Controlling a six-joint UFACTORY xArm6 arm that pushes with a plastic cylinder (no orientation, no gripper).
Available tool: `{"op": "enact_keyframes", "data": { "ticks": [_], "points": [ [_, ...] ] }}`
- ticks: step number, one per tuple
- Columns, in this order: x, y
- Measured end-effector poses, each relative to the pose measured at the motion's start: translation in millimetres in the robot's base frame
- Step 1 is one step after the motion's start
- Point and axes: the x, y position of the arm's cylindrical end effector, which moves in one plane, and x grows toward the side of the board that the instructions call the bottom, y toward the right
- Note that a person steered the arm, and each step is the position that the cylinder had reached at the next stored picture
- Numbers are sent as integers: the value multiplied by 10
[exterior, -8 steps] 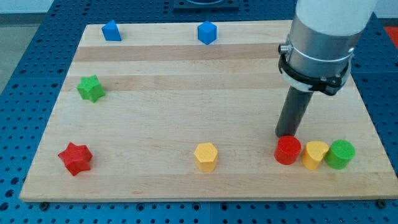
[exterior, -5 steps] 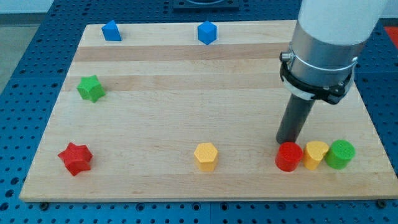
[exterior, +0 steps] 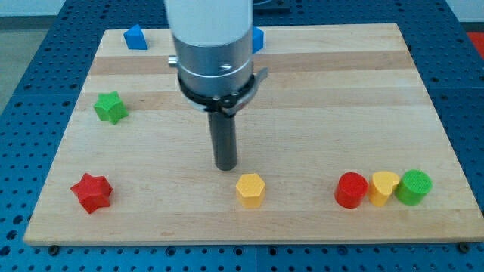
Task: Slide the yellow hexagon right a bit
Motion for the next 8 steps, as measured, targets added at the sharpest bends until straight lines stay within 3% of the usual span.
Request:
{"op": "enact_keyframes", "data": {
  "ticks": [3,8],
  "points": [
    [523,-76],
    [524,654]
  ]
}}
